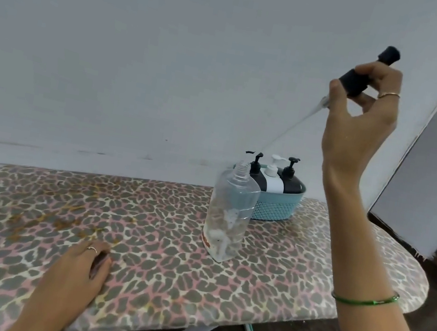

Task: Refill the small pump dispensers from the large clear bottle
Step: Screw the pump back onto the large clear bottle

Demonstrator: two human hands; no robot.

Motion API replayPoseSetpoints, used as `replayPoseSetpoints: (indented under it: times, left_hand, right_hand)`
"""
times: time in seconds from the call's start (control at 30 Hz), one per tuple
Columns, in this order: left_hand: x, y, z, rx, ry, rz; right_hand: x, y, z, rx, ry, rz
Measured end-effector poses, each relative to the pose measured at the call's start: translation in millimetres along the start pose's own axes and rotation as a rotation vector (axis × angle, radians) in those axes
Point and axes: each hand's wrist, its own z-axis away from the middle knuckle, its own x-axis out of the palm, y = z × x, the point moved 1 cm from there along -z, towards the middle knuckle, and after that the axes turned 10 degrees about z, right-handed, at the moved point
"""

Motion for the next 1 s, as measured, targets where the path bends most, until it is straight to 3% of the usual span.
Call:
replayPoseSetpoints:
  times: [0.2, 0.47, 0.57, 0.73, 0.8, 1.0]
  left_hand:
    - [-1, 37, -5, 0.016, 0.08, 0.111]
    - [30, 154, -37, 0.183, -0.181, 0.493]
    - [39, 175, -51, 0.229, -0.193, 0.598]
    - [46, 172, -62, 0.223, -0.178, 0.669]
    - [32, 146, -67, 0.192, -0.081, 0.658]
    - [15, 138, -47, 0.288, 0.006, 0.651]
  right_hand:
    - [13, 1, 13, -0.009, -0.11, -0.016]
    - [24, 7, 27, -0.023, -0.223, -0.021]
    - [23, 6, 29, -0.011, -0.237, -0.024]
    - [24, 6, 36, -0.038, -0.257, -0.006]
    - [47, -6, 49, -0.01, -0.317, -0.095]
    - [35, -24, 54, -0.043, -0.362, -0.133]
